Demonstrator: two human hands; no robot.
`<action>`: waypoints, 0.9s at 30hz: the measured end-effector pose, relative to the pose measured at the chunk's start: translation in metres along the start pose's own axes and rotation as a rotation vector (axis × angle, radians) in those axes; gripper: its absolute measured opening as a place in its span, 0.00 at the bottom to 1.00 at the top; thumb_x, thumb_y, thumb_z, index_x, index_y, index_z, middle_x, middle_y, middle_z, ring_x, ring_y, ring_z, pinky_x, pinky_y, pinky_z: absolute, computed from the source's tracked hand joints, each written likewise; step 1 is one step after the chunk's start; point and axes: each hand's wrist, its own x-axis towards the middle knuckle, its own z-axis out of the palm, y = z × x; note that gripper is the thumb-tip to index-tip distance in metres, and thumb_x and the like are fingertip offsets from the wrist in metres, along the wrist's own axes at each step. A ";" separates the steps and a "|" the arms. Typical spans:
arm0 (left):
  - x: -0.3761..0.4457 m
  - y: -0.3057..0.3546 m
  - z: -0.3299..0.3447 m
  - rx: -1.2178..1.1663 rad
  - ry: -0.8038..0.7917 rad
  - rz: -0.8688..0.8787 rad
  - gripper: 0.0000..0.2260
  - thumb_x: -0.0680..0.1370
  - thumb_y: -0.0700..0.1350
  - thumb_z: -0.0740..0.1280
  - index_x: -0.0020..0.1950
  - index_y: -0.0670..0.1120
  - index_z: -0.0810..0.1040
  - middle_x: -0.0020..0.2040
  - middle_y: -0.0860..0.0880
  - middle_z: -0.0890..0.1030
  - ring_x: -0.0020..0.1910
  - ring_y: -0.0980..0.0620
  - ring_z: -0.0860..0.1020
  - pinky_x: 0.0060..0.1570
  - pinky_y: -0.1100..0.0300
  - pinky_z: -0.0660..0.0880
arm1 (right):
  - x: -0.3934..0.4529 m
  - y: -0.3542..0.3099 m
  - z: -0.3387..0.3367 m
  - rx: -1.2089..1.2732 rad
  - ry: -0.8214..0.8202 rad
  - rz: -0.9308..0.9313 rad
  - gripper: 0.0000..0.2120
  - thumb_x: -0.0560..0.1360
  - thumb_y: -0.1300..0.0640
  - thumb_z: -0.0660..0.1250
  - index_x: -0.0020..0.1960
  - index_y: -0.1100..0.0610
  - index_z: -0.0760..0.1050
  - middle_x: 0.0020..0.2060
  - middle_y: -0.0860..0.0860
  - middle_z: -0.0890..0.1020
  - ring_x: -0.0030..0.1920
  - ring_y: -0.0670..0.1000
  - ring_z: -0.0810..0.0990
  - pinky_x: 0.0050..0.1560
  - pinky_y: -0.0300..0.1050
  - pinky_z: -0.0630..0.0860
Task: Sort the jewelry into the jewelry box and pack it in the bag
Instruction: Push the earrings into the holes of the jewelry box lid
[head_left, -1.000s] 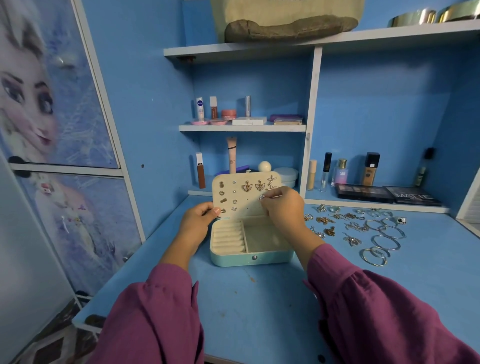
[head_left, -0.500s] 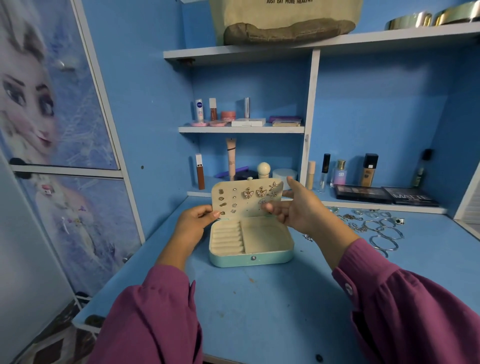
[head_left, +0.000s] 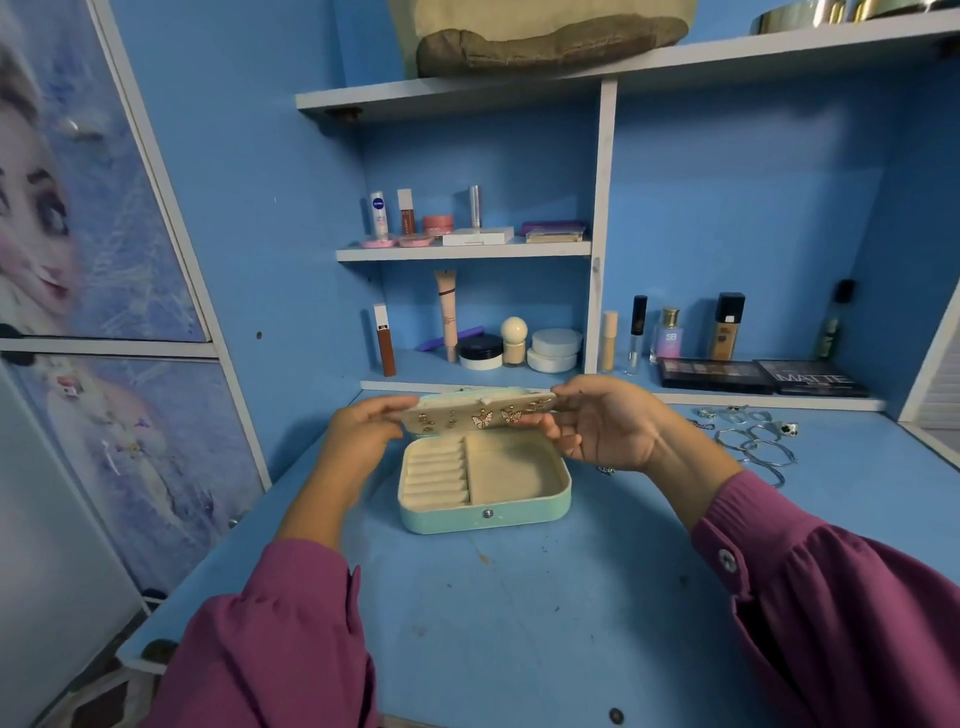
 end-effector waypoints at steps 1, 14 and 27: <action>0.001 0.002 0.002 0.010 0.065 0.053 0.16 0.75 0.30 0.61 0.52 0.46 0.81 0.46 0.48 0.83 0.45 0.56 0.78 0.43 0.68 0.72 | -0.001 0.000 -0.001 0.006 -0.010 0.002 0.15 0.67 0.60 0.64 0.52 0.65 0.73 0.47 0.63 0.82 0.31 0.48 0.78 0.26 0.34 0.70; -0.061 0.016 0.101 0.742 -0.173 1.160 0.09 0.73 0.44 0.64 0.36 0.46 0.82 0.38 0.50 0.80 0.46 0.44 0.75 0.57 0.51 0.70 | 0.015 -0.007 -0.005 0.087 -0.042 0.072 0.18 0.69 0.53 0.68 0.53 0.64 0.73 0.44 0.59 0.82 0.29 0.47 0.76 0.33 0.34 0.64; -0.071 0.017 0.133 1.191 -0.298 0.739 0.06 0.74 0.43 0.68 0.46 0.44 0.83 0.59 0.41 0.73 0.71 0.33 0.59 0.62 0.45 0.63 | 0.017 -0.014 -0.008 0.111 -0.100 0.093 0.30 0.62 0.57 0.76 0.60 0.65 0.71 0.54 0.65 0.81 0.48 0.50 0.75 0.66 0.48 0.70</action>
